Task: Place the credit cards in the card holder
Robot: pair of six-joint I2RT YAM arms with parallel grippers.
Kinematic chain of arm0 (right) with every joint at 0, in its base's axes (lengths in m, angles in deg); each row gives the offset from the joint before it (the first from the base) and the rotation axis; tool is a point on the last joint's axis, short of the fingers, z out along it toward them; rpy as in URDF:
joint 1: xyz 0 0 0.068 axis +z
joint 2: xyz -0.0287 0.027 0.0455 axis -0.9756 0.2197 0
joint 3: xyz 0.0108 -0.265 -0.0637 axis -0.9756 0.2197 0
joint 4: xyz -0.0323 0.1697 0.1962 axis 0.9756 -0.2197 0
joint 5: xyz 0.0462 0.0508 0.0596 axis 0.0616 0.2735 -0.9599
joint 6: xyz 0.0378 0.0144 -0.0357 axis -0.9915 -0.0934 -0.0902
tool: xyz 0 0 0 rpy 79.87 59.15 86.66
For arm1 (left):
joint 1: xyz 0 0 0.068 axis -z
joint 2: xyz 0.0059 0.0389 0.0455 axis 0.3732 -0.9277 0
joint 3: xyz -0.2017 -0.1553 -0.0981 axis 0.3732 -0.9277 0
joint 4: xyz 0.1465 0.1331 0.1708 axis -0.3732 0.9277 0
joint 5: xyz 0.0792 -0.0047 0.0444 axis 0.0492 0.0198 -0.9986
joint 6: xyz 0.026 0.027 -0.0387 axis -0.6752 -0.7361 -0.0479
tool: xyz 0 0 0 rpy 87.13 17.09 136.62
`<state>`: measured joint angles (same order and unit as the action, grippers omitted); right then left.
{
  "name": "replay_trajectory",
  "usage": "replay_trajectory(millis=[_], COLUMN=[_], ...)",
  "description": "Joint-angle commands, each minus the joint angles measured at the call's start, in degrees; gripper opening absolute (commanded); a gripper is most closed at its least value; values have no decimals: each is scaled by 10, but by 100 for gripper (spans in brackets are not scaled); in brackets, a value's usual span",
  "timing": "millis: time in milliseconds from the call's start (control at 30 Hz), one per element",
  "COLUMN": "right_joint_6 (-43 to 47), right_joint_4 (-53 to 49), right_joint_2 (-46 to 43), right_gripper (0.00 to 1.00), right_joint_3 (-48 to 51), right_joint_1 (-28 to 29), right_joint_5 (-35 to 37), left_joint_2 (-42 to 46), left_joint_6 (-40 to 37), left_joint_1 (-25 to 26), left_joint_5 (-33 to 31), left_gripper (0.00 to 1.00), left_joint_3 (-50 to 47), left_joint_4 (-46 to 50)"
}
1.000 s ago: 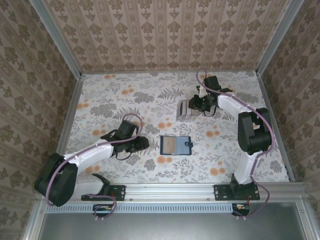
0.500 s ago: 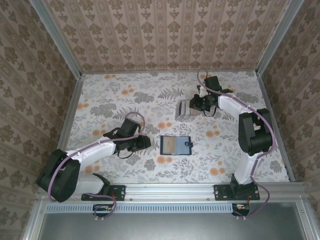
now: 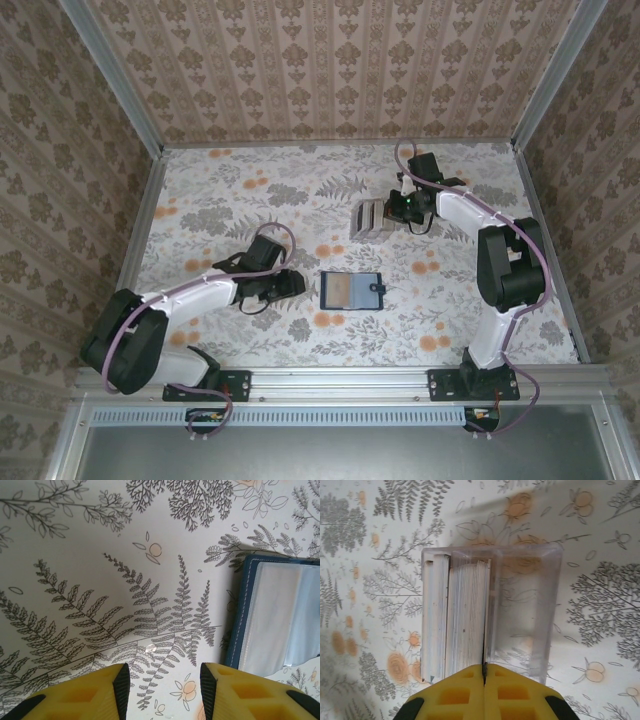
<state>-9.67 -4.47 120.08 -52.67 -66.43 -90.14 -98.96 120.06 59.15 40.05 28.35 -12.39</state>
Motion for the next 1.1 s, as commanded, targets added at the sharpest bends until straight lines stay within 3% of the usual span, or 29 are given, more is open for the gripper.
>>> replay_trajectory(millis=[0,267,767,1067], right_joint_6=[-11,-17,11,-2], right_joint_4=[-44,-40,-22,-7], right_joint_2=[-14,-11,-110,-236], right_gripper=[0,0,0,0], right_joint_3=[-5,-11,35,118], right_joint_1=[0,7,15,15], right_joint_5=[66,93,132,128], left_joint_2=[-7,-27,-5,21], left_joint_6=[-4,-9,-16,2], left_joint_1=[6,7,12,16], left_joint_5=[1,8,22,62], left_gripper=[44,44,44,45], left_joint_3=[15,29,40,41], left_joint_4=[0,6,-20,-109])
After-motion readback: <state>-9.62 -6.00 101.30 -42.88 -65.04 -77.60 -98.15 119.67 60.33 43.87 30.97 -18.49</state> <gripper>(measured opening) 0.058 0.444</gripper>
